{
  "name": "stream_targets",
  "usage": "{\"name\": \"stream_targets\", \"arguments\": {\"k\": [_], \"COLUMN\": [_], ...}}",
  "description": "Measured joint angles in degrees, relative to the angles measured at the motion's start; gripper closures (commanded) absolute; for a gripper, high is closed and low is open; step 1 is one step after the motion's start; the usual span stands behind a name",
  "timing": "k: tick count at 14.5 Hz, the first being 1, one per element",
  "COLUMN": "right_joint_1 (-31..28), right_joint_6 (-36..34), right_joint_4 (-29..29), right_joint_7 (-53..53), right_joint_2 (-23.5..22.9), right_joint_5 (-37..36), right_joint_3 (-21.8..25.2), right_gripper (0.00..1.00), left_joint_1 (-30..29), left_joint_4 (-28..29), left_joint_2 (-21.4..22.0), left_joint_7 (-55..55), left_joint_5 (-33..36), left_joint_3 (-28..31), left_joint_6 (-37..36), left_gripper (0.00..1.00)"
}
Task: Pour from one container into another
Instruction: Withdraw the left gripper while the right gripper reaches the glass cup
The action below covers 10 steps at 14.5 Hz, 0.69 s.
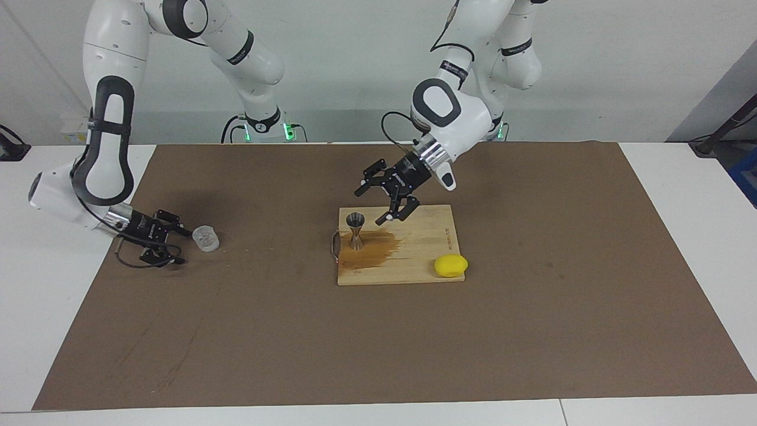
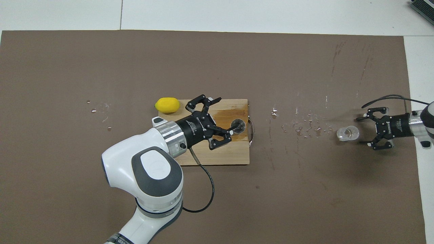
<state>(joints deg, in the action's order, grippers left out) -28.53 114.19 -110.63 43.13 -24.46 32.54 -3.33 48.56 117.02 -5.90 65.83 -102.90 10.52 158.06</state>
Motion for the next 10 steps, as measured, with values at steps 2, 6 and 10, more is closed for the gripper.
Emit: {"name": "stream_targets", "arguments": {"k": [2,6,10], "right_joint_1": [0.5,2.1,2.9], "right_joint_6": [0.8,0.9,0.9], "right_joint_4": [-0.9,-1.8,-2.5], "right_joint_7": [-0.3,-0.8,-1.0], "right_joint_2": [0.0,0.0,0.1], "right_joint_5": [1.4,4.9,5.8], "right_joint_3": [0.0,-0.1,-0.1], "right_gripper": [0.09,0.11,0.13], "left_joint_1": [-4.5,-13.8,-25.4], "left_joint_4": [0.2,0.3,0.2], "left_joint_2": [1.5,2.5,2.5], "left_joint_7": [0.6,1.9,4.6], "left_joint_5": [11.2,36.2,64.9], "left_joint_3": [0.3,0.6,0.6], "left_joint_6": [1.4,5.9,7.6], "left_gripper": [0.00,0.00,0.00]}}
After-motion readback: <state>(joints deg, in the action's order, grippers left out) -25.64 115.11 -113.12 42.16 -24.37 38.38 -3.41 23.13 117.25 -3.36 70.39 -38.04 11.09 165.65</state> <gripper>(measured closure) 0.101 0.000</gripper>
